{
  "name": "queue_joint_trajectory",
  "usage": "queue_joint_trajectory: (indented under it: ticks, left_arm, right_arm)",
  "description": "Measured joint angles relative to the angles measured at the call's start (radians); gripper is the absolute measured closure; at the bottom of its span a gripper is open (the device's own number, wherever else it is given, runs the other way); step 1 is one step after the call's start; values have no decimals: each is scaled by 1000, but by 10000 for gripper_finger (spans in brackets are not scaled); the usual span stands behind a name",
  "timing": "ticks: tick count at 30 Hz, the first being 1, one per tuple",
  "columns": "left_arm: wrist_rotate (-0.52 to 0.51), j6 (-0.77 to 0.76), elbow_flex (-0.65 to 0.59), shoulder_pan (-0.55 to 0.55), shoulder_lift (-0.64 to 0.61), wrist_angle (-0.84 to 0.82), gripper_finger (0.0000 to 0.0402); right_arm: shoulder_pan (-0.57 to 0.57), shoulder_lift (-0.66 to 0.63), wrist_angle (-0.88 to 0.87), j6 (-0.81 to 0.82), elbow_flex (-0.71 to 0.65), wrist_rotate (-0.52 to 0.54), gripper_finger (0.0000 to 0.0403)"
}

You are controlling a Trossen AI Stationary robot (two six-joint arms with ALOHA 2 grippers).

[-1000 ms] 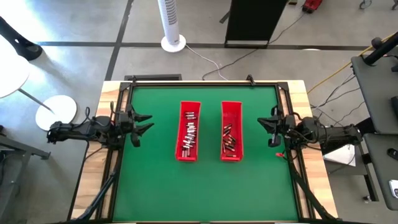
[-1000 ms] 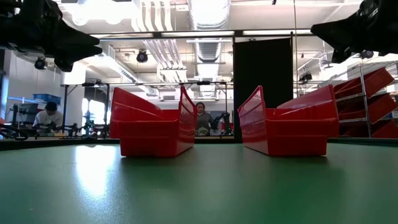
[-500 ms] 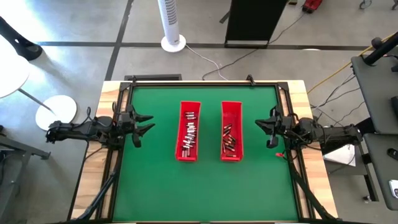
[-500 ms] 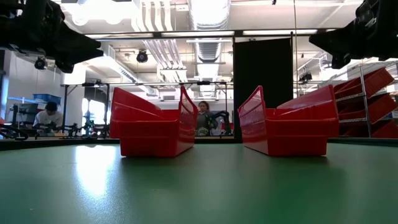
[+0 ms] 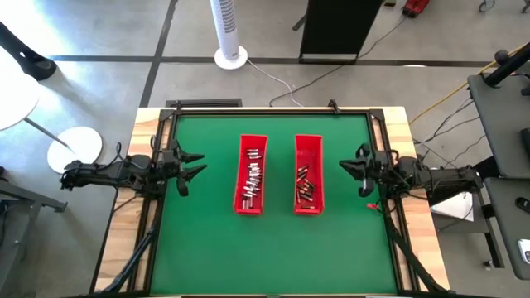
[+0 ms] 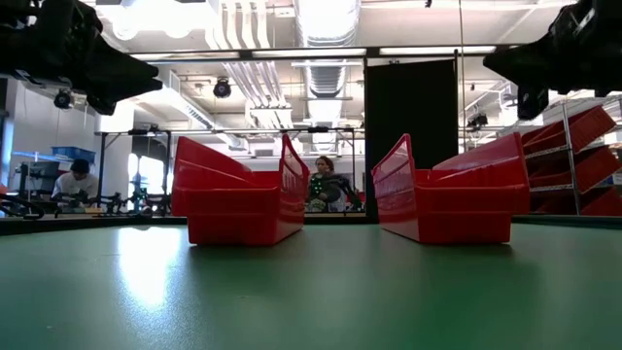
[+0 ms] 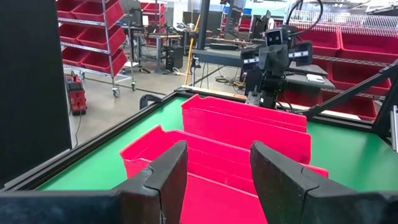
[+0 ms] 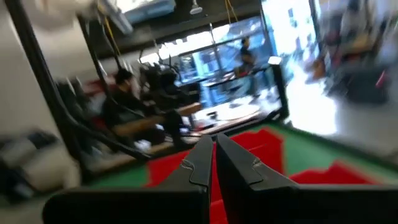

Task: Sort batteries
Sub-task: Return to Home Position

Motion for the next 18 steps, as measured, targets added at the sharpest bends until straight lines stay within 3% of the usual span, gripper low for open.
queue_joint_trajectory:
  ticks: [6, 18]
  left_arm:
    - [0, 0, 0, 0, 0, 0, 246]
    - [0, 0, 0, 0, 0, 0, 246]
  right_arm:
    - [0, 0, 0, 302, 0, -2, 390]
    - [0, 0, 0, 320, 0, -2, 390]
